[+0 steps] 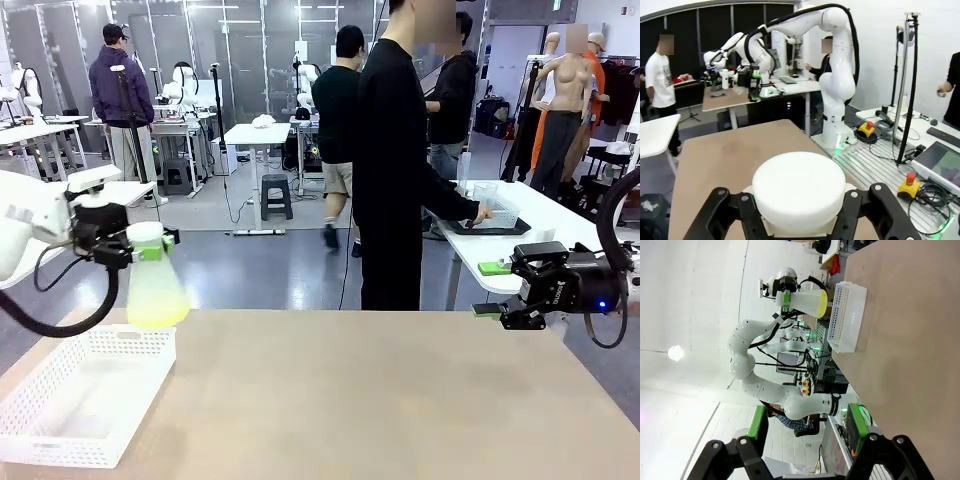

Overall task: Prepare the solutions needed for the experiment.
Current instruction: When the human places the Big flask in the center of the table, pick up the Big flask and place it in the left Organizing basket.

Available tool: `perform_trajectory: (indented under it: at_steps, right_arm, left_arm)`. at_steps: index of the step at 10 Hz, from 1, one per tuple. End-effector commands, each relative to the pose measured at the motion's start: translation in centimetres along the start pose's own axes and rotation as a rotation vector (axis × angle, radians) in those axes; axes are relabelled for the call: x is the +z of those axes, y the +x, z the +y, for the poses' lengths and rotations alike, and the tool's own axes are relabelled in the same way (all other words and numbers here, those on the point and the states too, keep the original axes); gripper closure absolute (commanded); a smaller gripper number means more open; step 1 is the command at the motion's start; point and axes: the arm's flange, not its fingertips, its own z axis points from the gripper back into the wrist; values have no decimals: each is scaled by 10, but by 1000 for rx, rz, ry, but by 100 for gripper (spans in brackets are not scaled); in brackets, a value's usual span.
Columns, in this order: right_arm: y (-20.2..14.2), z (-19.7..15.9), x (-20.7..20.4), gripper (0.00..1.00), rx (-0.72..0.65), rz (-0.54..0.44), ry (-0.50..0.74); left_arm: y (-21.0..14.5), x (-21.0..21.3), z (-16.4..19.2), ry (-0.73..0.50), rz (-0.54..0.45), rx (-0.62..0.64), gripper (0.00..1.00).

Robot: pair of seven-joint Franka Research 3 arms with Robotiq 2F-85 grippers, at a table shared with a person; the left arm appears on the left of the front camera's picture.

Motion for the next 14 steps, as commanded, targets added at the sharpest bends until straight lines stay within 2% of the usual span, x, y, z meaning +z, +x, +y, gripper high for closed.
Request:
perform_trajectory:
  at_steps: [1, 4, 7, 11, 14]
  right_arm:
    - [1, 1, -1, 20, 4, 1, 4]
    - [1, 1, -1, 20, 4, 1, 4]
    - [1, 1, -1, 20, 4, 1, 4]
    - [1, 1, -1, 20, 4, 1, 4]
    - [1, 1, -1, 20, 4, 1, 4]
  left_arm:
    - [-15, 8, -30, 92, 5, -45, 96]
    - [-31, 32, -59, 165, -12, -24, 96]
    - [-35, 54, -86, 256, 15, -9, 96]
    - [-47, 73, -99, 284, -13, 3, 96]
    - [-72, 81, -98, 306, -3, 20, 96]
